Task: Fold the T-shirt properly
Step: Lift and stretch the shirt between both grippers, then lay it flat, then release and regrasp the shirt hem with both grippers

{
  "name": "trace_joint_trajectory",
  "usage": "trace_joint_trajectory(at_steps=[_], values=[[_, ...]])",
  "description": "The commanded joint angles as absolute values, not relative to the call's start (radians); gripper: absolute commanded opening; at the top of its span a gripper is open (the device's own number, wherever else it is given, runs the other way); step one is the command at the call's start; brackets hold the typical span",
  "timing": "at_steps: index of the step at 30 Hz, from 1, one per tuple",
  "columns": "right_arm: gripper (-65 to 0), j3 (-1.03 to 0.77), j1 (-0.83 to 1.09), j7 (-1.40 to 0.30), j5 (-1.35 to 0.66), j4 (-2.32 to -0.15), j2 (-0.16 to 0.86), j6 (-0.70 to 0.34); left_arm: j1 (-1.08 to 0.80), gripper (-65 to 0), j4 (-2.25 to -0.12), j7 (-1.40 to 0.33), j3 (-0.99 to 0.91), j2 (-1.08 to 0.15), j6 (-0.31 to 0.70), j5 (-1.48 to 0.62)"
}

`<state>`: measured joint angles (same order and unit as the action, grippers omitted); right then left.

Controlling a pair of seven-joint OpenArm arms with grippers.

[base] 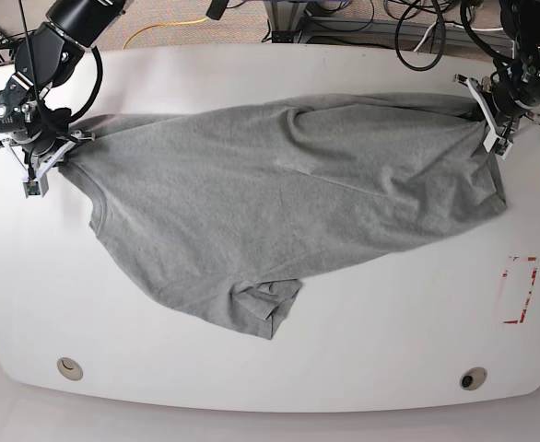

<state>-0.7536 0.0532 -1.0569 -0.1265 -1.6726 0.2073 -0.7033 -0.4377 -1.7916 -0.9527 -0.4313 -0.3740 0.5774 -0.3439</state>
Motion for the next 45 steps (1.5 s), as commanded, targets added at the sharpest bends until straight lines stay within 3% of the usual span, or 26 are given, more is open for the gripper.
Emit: trace_joint_trajectory(at_steps=[1, 6, 8, 12, 15, 18, 19, 36, 45], values=[[-65.0, -0.759, 0.051, -1.038, -0.127, -1.692, 0.214, -0.698, -0.46, -65.0, -1.807, -0.955, -0.441, -0.394, 0.576, -0.335], [-63.3, -0.759, 0.073, -1.038, -0.125, -1.719, 0.186, -0.698, -0.498, -64.2, -1.807, -0.957, -0.441, -0.39, 0.576, -0.335], [-59.1, -0.759, 0.087, -1.038, -0.127, -1.747, 0.183, -0.698, -0.499, -57.9, -1.807, -0.958, -0.44, -0.39, 0.576, -0.335], [-41.1, -0.759, 0.094, -1.038, -0.128, -1.814, 0.153, -0.698, -0.493, -37.4, -1.807, -0.989, -0.443, -0.39, 0.573, -0.335], [-20.9, -0.759, 0.094, -1.04, -0.127, -1.859, 0.145, -0.698, -0.492, -23.3, -1.81, -1.006, -0.449, -0.39, 0.573, -0.337], [-6.3, -0.757, 0.088, -1.04, -0.128, -1.893, 0.142, -0.698, -0.492, -21.1, -1.821, -1.006, -0.483, -0.387, 0.576, -0.341], [-4.8, -0.754, 0.085, -1.04, -0.128, -1.891, 0.142, -0.698, -0.492, -21.8, -1.828, -1.006, -0.499, -0.386, 0.576, -0.343], [-3.8, -0.602, -0.243, -1.029, -0.119, -1.524, 0.174, -0.698, -0.3, -23.5, -1.873, -1.041, -0.713, -0.306, 0.578, -0.338], [-3.8, -0.47, -0.432, -0.875, -0.117, -1.205, 0.255, -0.698, -0.246, -23.5, -1.865, -1.04, -0.742, -0.306, 0.575, -0.337]])
